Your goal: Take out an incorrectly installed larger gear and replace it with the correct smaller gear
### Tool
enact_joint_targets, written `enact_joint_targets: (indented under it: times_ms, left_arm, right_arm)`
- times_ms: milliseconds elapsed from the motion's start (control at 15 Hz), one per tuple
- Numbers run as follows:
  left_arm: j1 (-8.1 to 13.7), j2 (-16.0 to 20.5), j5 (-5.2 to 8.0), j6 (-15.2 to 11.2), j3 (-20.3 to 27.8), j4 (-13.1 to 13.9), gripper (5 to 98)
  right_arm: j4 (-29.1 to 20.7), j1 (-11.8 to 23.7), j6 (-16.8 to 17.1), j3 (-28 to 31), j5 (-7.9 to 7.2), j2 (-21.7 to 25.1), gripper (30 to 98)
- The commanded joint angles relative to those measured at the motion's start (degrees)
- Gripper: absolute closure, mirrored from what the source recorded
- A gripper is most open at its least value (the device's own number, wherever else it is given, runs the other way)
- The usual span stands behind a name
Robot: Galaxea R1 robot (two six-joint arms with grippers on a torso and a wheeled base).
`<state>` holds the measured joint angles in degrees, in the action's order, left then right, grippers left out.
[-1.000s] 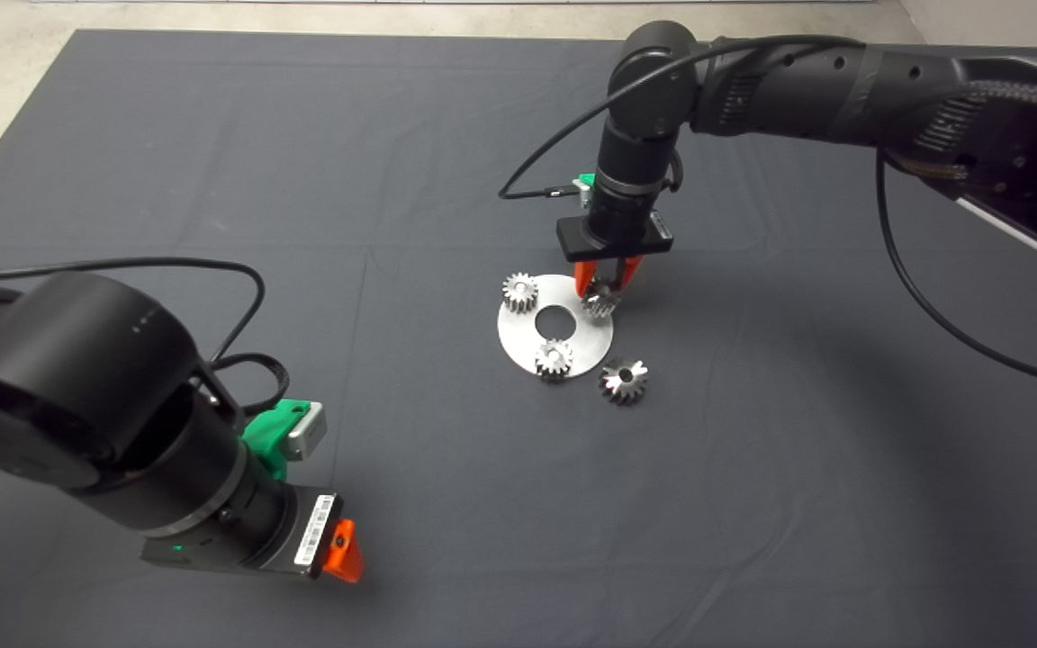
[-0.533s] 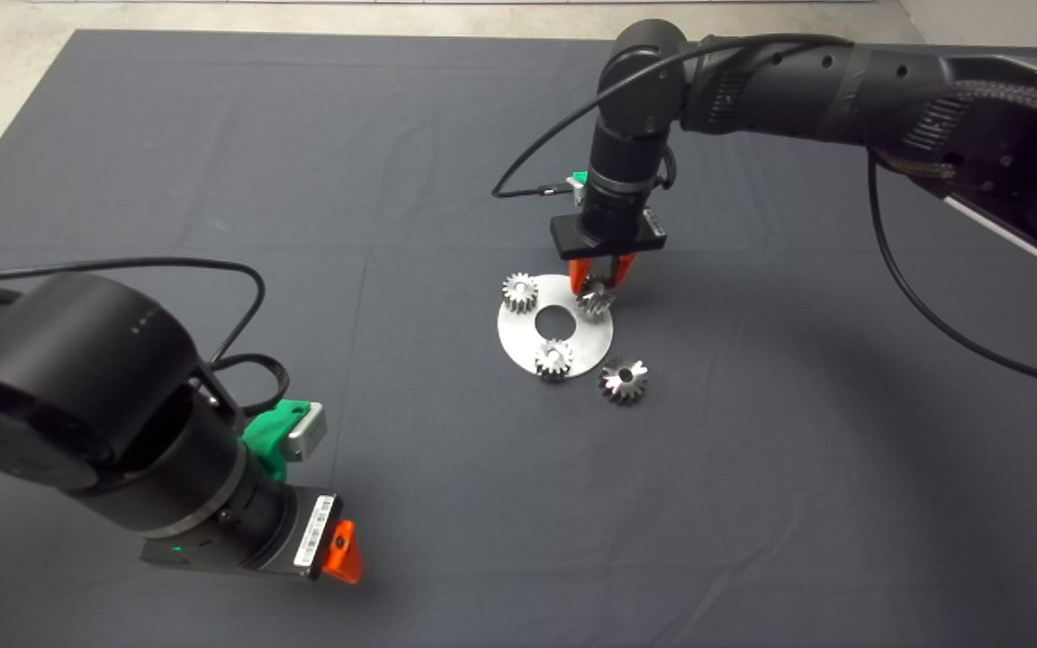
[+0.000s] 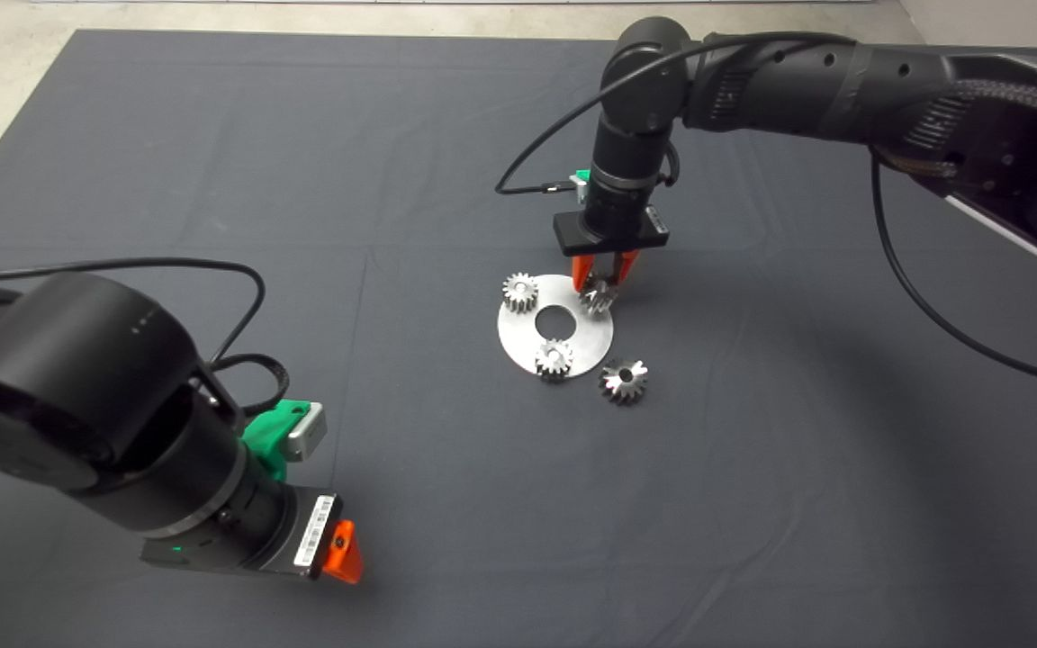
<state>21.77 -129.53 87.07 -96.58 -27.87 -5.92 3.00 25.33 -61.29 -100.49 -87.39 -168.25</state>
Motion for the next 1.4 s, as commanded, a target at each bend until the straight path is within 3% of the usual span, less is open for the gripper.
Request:
enact_joint_targets:
  times_ms: [0,1333]
  left_arm:
    - [0.6,0.1,0.21,-0.2,0.6,-0.1,15.3]
    - [0.6,0.1,0.30,0.0,-0.6,-0.2,15.3]
  right_arm:
    - [2.1,1.7,0.8,-0.9,-7.61,0.9,93.4]
    - [1.7,0.1,0.7,-1.7,-7.61,-0.7,93.5]
